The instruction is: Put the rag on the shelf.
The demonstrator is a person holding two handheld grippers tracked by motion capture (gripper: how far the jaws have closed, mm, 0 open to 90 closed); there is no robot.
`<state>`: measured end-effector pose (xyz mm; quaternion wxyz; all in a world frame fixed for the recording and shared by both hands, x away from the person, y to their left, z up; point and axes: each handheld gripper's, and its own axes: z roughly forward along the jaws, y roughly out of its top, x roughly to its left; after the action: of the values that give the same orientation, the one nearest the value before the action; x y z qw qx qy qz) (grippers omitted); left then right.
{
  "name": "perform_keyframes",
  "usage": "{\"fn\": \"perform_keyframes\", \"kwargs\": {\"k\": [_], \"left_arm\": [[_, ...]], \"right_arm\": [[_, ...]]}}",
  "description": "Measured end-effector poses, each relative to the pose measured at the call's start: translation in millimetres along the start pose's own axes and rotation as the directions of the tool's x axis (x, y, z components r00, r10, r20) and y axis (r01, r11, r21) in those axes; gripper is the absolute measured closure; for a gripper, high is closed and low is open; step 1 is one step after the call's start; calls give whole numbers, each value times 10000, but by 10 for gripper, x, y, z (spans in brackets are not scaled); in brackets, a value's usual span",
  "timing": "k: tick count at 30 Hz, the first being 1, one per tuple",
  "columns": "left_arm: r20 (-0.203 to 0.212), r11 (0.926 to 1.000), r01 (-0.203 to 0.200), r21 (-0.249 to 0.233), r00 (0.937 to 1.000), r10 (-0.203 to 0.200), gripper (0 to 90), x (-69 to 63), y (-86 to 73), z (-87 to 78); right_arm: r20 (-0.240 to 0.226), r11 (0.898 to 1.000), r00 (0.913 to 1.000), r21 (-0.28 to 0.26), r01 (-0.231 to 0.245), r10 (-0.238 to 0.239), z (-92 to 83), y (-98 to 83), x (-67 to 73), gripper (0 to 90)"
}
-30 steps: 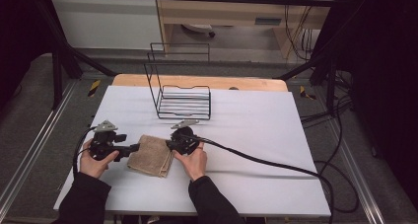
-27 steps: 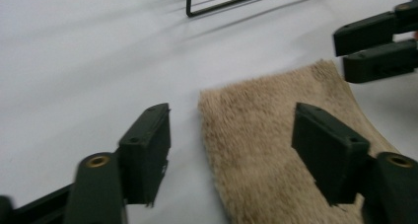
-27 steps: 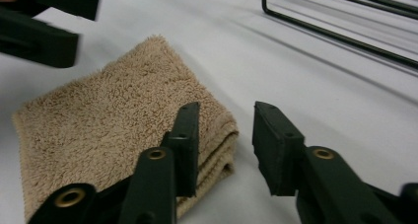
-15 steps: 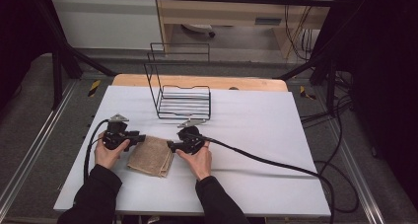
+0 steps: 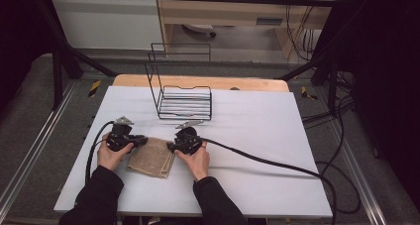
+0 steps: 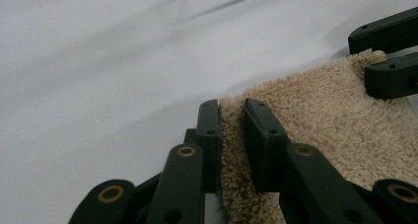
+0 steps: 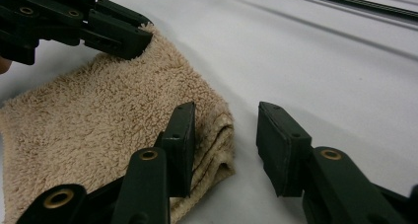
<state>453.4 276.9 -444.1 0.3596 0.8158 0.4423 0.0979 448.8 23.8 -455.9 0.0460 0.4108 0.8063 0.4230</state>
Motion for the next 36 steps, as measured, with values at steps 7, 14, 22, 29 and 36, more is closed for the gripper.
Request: {"fn": "perform_keyframes", "kwargs": {"k": [7,14,22,29,36], "left_arm": [[2,9999,141,97,9999,-141,801,-12,0,-6],[-18,10000,-30,58,10000,30,843,-24,-7,-22],[72,9989,-34,-467,10000,37,856,-18,-2,-154],[136,9942,-92,-1068,9999,107,856,-48,-7,-327],[224,9888,-160,-1484,9996,195,856,-94,-25,-460]], "right_arm": [[-203,9988,9995,431,-247,256,-3,6,41,730],[-385,9976,9980,501,-478,497,14,20,52,841],[-391,9991,9984,150,-392,398,-28,35,76,853],[-600,9989,9982,-471,-85,56,-140,90,124,854],[-714,9960,9969,-843,283,-344,-241,121,168,854]]}}
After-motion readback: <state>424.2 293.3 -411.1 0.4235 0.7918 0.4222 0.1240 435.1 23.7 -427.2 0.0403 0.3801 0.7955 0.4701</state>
